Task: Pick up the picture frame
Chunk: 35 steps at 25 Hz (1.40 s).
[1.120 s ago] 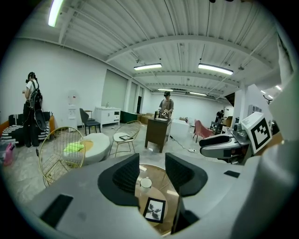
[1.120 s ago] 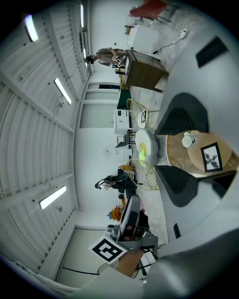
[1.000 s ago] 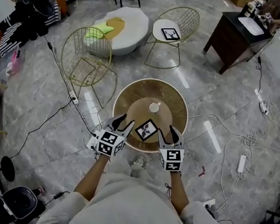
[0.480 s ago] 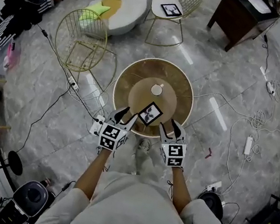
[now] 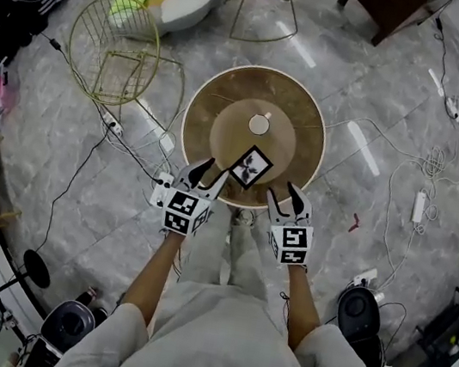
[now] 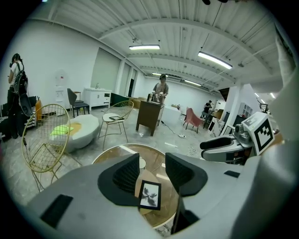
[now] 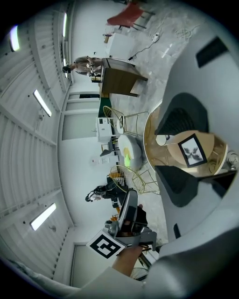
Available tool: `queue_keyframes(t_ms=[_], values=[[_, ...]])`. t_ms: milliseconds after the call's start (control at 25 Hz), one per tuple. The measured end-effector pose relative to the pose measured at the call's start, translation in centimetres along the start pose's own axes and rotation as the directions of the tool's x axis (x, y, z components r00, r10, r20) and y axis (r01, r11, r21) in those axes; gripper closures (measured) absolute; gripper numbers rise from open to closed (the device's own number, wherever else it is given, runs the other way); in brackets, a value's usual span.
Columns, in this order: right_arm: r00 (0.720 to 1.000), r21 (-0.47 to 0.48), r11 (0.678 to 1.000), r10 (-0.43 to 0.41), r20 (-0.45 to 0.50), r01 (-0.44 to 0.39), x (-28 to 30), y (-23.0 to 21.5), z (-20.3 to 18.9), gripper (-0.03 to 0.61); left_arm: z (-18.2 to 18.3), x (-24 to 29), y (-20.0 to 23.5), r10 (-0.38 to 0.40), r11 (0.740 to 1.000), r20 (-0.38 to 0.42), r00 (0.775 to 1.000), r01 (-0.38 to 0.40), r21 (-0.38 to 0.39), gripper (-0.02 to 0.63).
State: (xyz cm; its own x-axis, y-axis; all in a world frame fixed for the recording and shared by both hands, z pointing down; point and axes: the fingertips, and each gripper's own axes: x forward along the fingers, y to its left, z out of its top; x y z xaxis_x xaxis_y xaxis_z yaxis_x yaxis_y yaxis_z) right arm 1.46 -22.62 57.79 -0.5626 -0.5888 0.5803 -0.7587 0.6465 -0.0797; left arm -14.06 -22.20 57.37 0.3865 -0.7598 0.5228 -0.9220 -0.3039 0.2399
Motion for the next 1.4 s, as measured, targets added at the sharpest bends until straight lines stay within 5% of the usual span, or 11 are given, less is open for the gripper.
queue_keyframes(t_ms=[1400], values=[[0.984, 0.23, 0.966, -0.077, -0.162, 0.114, 7.4, 1.4, -13.3, 0.342, -13.6, 9.5, 3.0, -0.171, 0.982, -0.24, 0.956, 0.186, 0.042, 0.439]])
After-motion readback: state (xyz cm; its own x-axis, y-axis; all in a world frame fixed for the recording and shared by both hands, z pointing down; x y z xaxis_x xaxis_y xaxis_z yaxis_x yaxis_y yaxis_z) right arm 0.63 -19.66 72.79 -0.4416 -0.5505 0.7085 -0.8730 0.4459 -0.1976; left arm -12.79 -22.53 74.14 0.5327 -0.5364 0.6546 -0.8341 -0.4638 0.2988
